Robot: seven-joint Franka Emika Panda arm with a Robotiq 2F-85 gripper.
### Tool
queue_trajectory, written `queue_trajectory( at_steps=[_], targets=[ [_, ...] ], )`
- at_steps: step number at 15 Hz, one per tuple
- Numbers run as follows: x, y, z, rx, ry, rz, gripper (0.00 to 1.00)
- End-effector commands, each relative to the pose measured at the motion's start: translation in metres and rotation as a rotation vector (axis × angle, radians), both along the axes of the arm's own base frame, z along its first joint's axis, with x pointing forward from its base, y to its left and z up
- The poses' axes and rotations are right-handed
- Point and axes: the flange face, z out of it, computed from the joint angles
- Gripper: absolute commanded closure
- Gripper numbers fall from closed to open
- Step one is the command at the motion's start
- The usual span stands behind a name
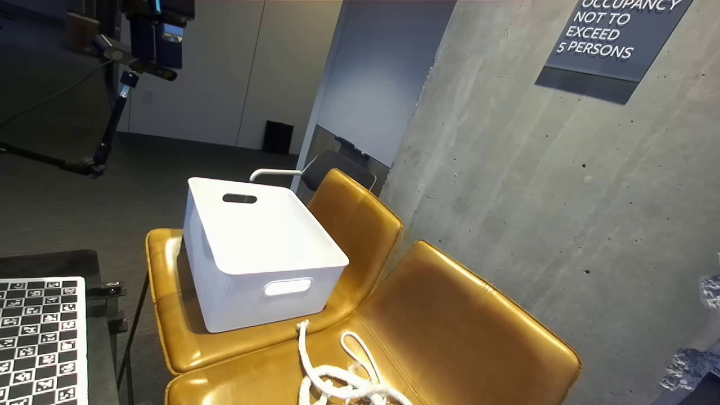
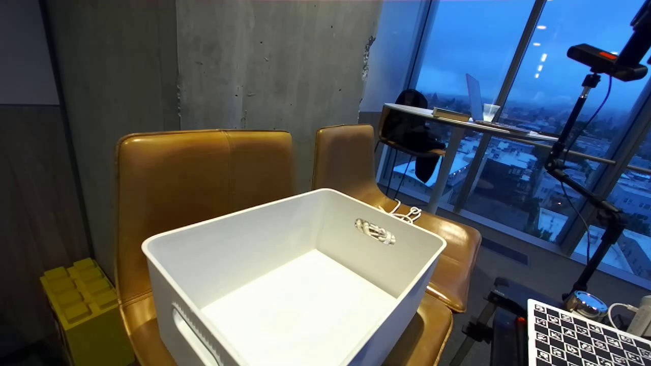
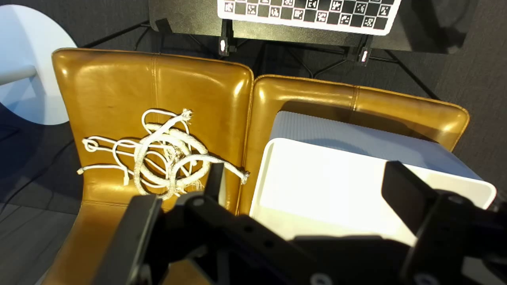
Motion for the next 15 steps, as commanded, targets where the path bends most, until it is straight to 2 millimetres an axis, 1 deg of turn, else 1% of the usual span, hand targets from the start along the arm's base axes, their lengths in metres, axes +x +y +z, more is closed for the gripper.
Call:
queue_trajectory(
  at_steps=[1, 7, 9, 11, 12, 15],
  targets=[
    [0.000, 0.000, 0.000, 0.000, 0.001, 0.000, 0.00],
    [0.000, 0.000, 0.000, 0.000, 0.001, 0.000, 0.00],
    [0.032, 0.000, -0.005, -0.001, 0.016, -0.020, 0.00],
    [0.063, -0.003, -0.015, 0.010, 0.012, -0.027, 0.00],
    [0.084, -0.008, -0.023, 0.013, -0.007, -0.042, 0.00],
    [0.136, -0.032, -0.042, 0.028, -0.095, -0.088, 0.00]
  ],
)
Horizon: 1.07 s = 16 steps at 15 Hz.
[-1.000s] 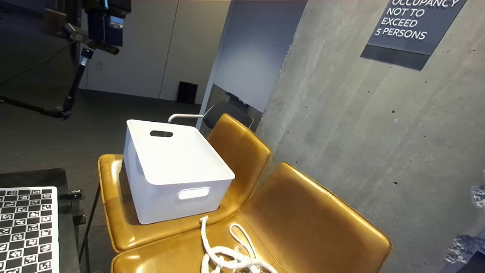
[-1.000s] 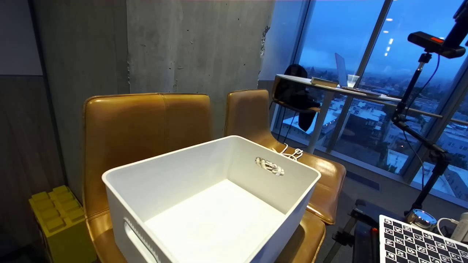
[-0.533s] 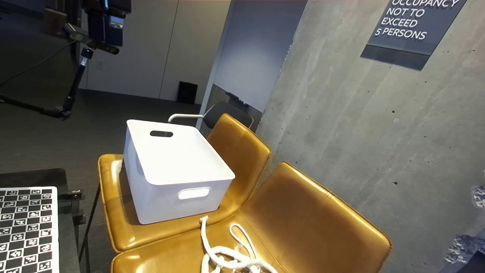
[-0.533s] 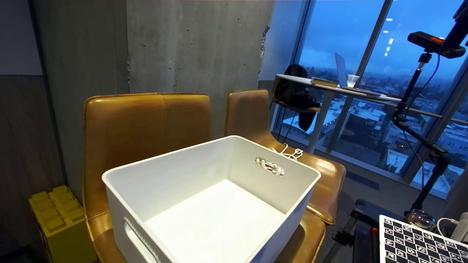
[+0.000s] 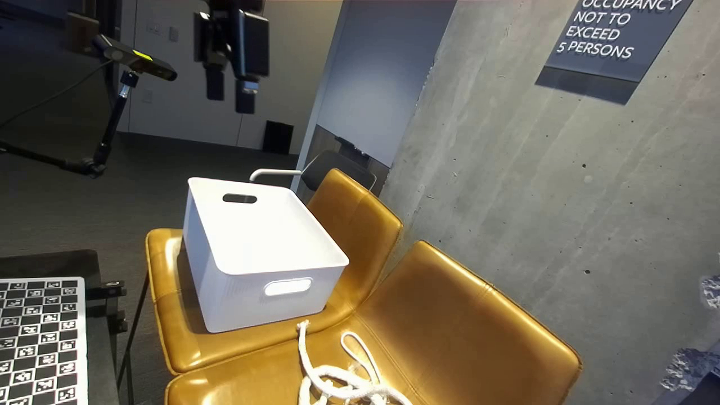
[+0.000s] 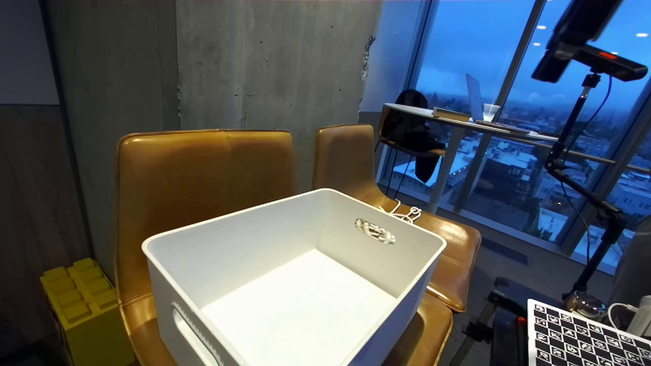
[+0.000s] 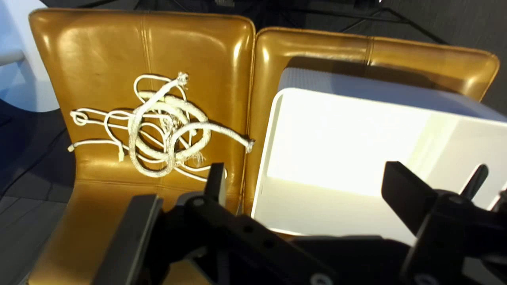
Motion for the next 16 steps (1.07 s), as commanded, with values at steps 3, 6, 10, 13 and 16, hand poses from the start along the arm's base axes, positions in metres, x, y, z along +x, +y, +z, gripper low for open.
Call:
queue_trajectory(
  at_steps=[3, 6, 10, 13, 16],
  targets=[
    [0.098, -0.050, -0.035, 0.030, -0.156, -0.131, 0.00],
    [0.130, -0.084, -0.071, 0.035, -0.209, -0.237, 0.00],
    [0.156, -0.110, -0.117, 0.063, -0.190, -0.414, 0.00],
    [0.170, -0.116, -0.147, 0.074, -0.164, -0.550, 0.00],
    [0.185, -0.131, -0.188, 0.060, -0.139, -0.652, 0.00]
  ],
)
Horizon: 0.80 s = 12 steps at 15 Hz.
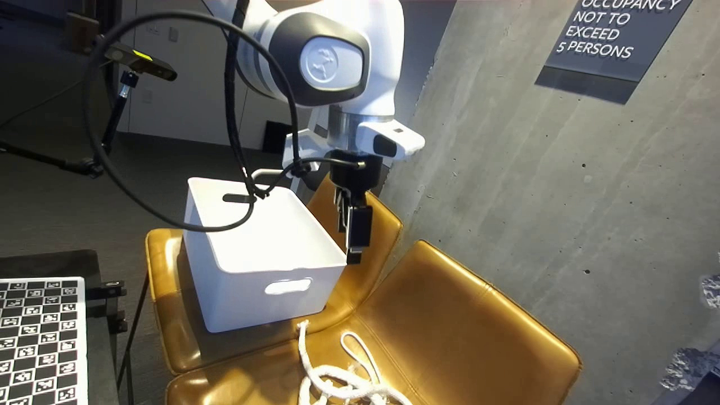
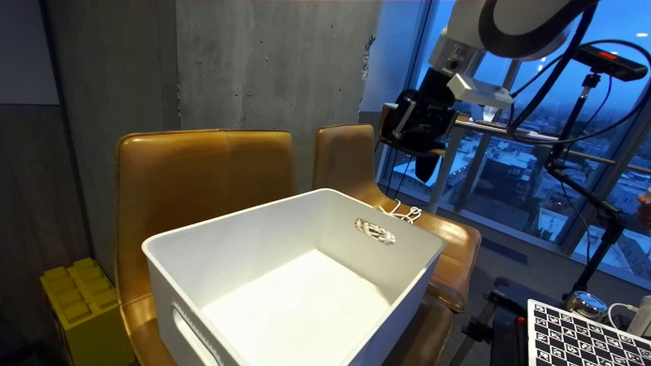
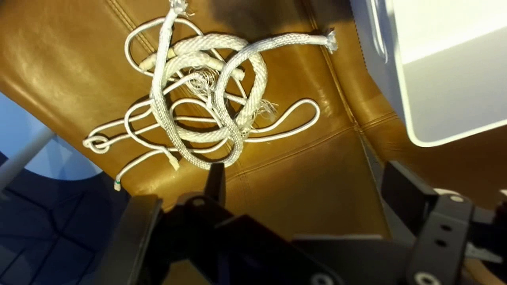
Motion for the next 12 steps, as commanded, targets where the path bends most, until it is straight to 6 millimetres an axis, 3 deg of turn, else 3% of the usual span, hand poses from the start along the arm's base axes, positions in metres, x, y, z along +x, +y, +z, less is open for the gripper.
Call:
queue_trajectory(
  at_steps=[1, 7, 12],
  targets=[
    [0.023, -0.023, -0.044, -0.015, 0.013, -0.132, 0.00],
    [0.031, -0.068, -0.127, -0.046, 0.081, -0.271, 0.00],
    [0.042, -0.083, -0.180, -0.079, 0.140, -0.307, 0.00]
  ],
)
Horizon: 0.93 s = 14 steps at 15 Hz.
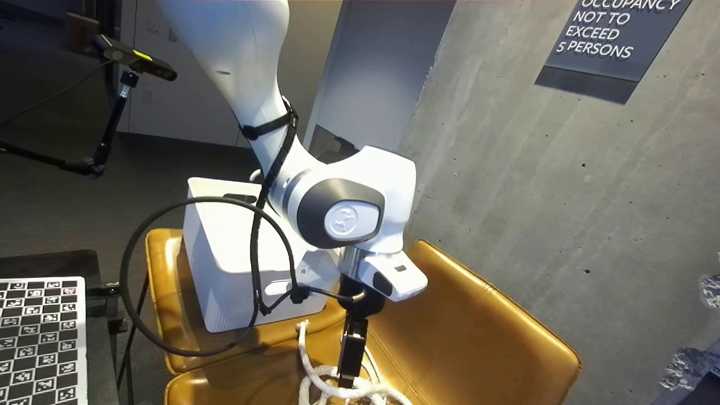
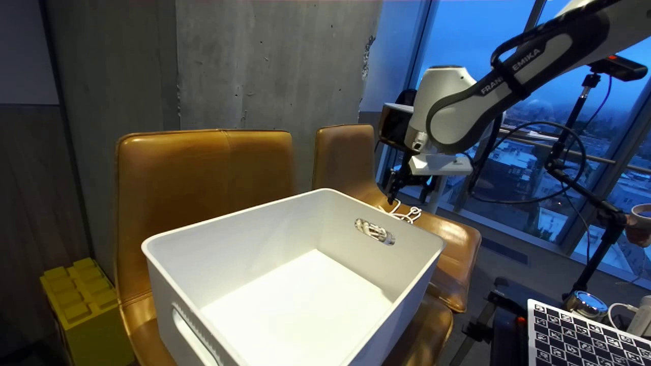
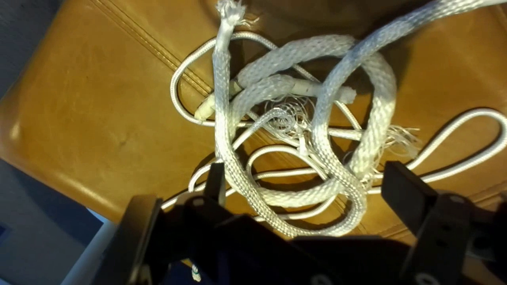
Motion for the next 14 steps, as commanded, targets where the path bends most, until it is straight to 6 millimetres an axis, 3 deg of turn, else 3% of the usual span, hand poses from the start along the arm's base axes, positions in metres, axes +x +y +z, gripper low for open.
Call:
queue_trajectory(
  at_steps=[1, 9, 10, 11, 14],
  targets=[
    [0.019, -0.005, -0.027, -0.034, 0.022, -0.018, 0.00],
    [0.046, -0.005, -0.089, -0.088, 0.080, -0.027, 0.00],
    [0.048, -0.005, -0.094, -0.093, 0.084, -0.027, 0.08],
    [0.049, -0.006, -0.099, -0.099, 0.088, -0.026, 0.26],
    [0.051, -0.006, -0.105, -0.109, 0.097, -0.023, 0.51]
  ],
)
